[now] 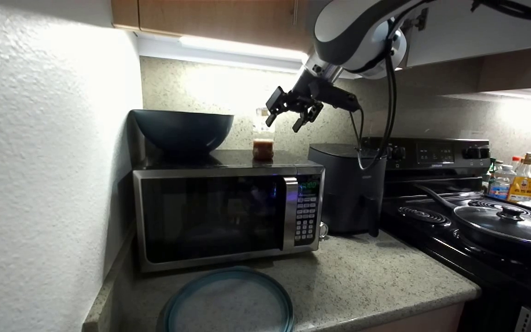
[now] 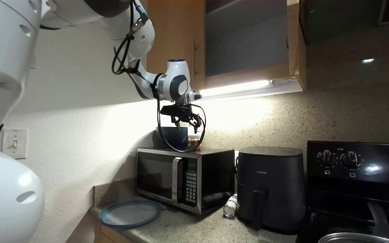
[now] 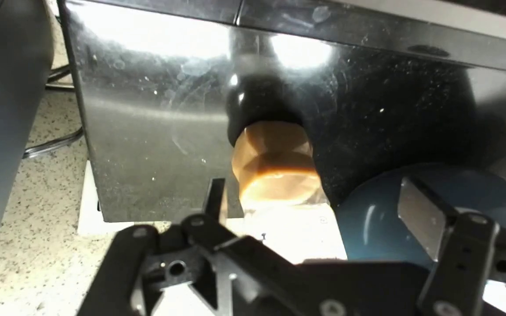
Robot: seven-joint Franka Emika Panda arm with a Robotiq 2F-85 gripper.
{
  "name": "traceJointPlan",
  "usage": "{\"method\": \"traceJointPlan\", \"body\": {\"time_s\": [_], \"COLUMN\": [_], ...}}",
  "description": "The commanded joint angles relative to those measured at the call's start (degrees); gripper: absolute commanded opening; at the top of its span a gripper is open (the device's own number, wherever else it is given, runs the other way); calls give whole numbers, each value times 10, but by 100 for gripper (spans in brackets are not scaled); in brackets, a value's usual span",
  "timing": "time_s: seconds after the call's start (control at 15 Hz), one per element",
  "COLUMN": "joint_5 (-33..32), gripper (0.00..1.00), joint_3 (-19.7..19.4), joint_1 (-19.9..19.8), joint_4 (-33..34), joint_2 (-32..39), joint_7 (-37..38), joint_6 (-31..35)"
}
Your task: Put the bottle in the top cabinet
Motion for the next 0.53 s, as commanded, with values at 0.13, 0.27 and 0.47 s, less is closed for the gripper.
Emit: {"method": "traceJointPlan", "body": {"time_s": [0.13,0.27,0.47], "joint_5": [-50,-56,-56], "gripper": [100,100,100], "joint_3": [-7,-8,-2], "joint_1": [3,3,6], "joint_4": [52,75,117], "joint_2": [57,76,102], "joint_7": [18,14,4], "joint_6": [78,83,75]}}
